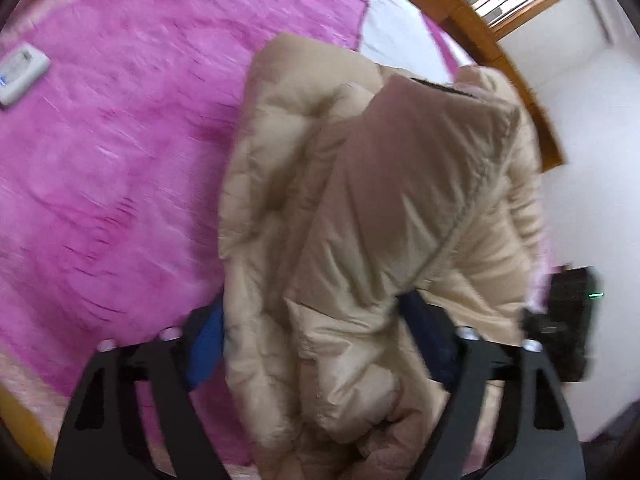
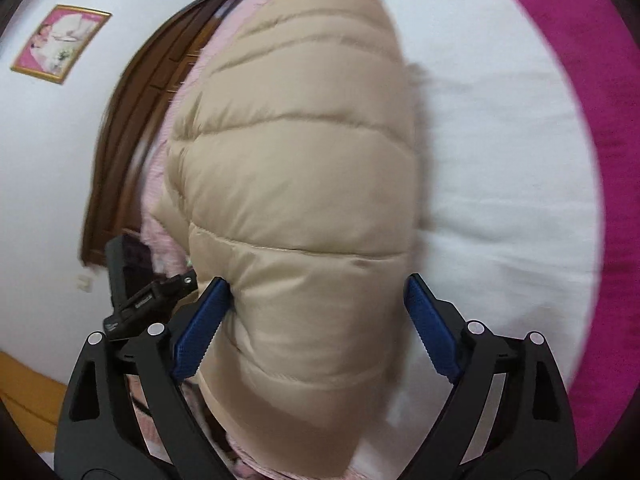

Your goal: Fold large clothes

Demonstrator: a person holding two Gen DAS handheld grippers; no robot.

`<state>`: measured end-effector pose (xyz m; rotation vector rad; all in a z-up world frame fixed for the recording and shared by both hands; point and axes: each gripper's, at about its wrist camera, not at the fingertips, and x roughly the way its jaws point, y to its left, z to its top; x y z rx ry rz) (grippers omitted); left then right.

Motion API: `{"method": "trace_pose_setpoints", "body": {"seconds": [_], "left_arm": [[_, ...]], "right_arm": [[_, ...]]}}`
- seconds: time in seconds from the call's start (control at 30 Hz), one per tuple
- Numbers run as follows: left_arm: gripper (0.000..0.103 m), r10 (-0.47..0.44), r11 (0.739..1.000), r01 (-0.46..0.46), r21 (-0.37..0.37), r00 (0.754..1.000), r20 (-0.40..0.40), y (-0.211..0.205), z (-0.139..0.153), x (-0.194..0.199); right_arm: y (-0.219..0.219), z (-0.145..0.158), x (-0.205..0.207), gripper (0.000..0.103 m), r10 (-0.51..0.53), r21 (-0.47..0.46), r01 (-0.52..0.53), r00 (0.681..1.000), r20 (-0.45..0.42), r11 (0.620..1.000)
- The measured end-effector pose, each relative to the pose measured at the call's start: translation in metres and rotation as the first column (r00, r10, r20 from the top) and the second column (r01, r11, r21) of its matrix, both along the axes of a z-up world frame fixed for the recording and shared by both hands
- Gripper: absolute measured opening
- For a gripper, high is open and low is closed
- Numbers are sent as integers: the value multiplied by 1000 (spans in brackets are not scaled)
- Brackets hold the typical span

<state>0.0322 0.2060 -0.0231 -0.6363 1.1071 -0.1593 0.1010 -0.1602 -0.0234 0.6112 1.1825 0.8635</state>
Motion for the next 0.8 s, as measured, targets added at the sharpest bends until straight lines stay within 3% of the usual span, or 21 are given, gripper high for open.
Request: {"method": "trace_pose_setpoints", "body": {"seconds": [0.17,0.43,0.53,0.63,0.8], "left_arm": [[53,-72,985,85,-152,993,92,-8,10,6],[52,-246,935,301,-185,931,271,-93,58,54],[52,-307,922,359,-144,905,296,-130,70,66],[52,-366,916,396,-62,890,270,-165,66,70],[53,-387,922,380,76,904,181,-195,41,61]], "right_arm": [[-16,24,-5,59,-44,103,34,995,94,994],[-83,98,-18,55,-174,57,165,932,317,985],[-118,106,-23,55,-230,14,239,911,342,971],[-139,90,-27,55,-269,-29,291,914,305,956],[-148,48,-31,65,-287,-171,326,933,219,930]]}}
